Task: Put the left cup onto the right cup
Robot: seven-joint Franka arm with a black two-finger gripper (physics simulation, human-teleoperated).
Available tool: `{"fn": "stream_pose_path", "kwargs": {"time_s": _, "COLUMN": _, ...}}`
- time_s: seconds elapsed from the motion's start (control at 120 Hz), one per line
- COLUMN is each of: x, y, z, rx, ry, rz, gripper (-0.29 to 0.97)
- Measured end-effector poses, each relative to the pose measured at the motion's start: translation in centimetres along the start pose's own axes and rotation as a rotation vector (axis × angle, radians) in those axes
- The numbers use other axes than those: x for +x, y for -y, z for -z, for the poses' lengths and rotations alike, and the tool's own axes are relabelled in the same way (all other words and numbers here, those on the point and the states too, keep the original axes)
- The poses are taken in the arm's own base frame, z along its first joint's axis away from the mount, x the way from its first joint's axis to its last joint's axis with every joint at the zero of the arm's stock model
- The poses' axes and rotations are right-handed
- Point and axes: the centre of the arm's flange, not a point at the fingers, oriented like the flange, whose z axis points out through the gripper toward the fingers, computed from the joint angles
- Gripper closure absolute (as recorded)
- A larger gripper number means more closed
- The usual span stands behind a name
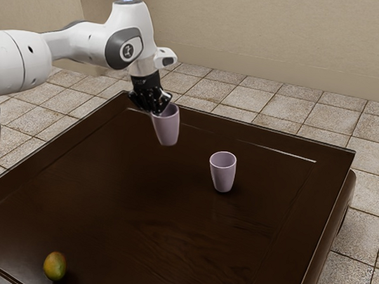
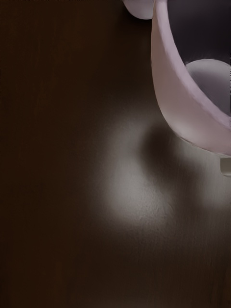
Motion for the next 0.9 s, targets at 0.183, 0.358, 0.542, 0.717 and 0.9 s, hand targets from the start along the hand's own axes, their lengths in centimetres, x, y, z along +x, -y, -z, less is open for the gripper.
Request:
{"fn": "stream_pose_path", "kwargs": {"time_s": 0.183, "x": 2.4, "y": -3.3, "z": -1.3, "rx": -0.002, "ry": 0.027, "rz": -0.051, "gripper": 0.78}}
{"fn": "stream_pose_path", "kwargs": {"time_s": 0.358, "x": 2.6, "y": -5.8, "z": -2.4, "rx": 0.004, "ry": 0.060, "rz": -0.090, "gripper": 0.78}}
{"fn": "stream_pose_path", "kwargs": {"time_s": 0.542, "x": 2.0, "y": -8.7, "z": -2.2, "rx": -0.001, "ry": 0.064, "rz": -0.130, "gripper": 0.78}}
{"fn": "stream_pose_path", "kwargs": {"time_s": 0.717, "x": 2.2, "y": -12.0, "z": -2.2, "rx": -0.002, "ry": 0.038, "rz": -0.168, "gripper": 0.78}}
{"fn": "stream_pose_path", "kwargs": {"time_s": 0.9, "x": 3.0, "y": -13.6, "z": -4.1, "rx": 0.000, "ry": 0.030, "rz": -0.179, "gripper": 0.78}}
